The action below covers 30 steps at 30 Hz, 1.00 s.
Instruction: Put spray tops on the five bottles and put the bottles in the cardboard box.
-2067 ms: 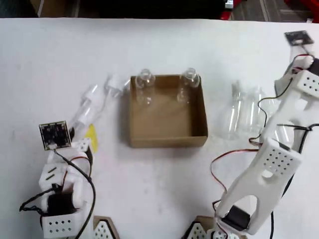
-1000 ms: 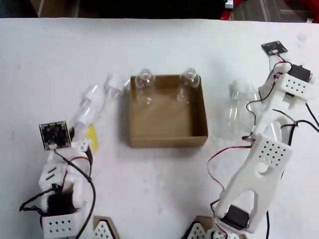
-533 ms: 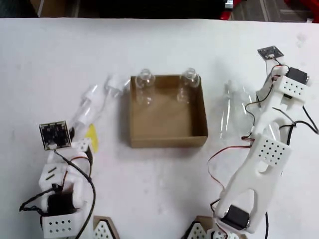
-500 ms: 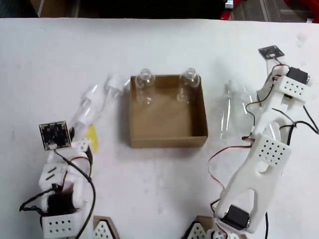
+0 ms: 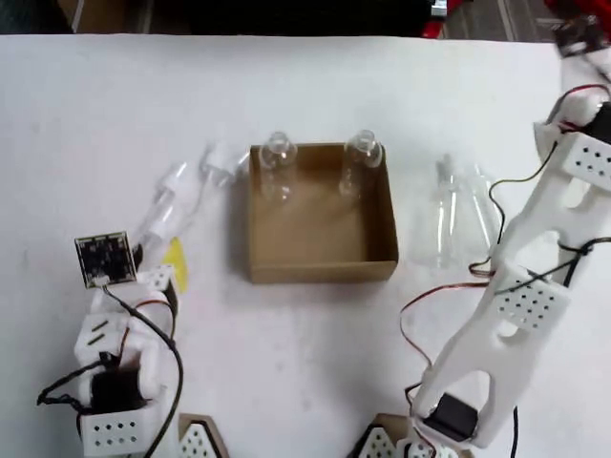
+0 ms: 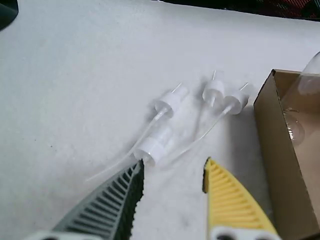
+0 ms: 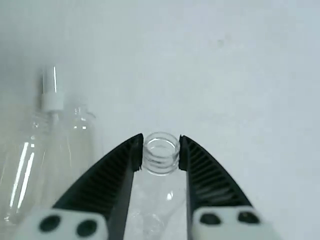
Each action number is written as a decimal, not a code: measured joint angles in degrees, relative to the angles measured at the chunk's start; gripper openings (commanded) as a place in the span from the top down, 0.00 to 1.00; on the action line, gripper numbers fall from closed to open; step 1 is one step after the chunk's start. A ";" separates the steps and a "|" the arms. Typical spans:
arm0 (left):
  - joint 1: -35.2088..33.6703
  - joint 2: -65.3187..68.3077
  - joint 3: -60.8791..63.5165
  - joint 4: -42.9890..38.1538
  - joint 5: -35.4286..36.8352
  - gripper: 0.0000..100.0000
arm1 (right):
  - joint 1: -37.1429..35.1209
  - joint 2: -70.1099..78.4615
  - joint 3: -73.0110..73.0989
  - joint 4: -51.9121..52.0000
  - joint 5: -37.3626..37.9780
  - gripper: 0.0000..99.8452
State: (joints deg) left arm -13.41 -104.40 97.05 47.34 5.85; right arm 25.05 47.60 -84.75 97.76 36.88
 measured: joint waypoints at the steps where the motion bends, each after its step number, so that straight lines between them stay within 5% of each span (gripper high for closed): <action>1: 0.00 0.00 0.00 0.00 0.00 0.82 | 0.18 -1.93 0.70 0.00 -1.05 0.94; 9: 0.00 0.00 0.00 0.00 0.00 0.82 | -0.70 -24.44 21.63 0.00 -3.25 0.98; 19: 0.00 0.00 0.00 0.00 0.00 0.82 | -11.60 -57.93 53.36 0.00 -8.88 0.98; 30: 0.00 0.00 -7.82 2.73 -2.99 0.81 | -23.91 -80.70 61.01 -0.70 -18.11 0.98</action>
State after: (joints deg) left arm -13.41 -104.40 89.23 50.07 2.86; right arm 1.14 -33.10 -23.74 97.05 18.77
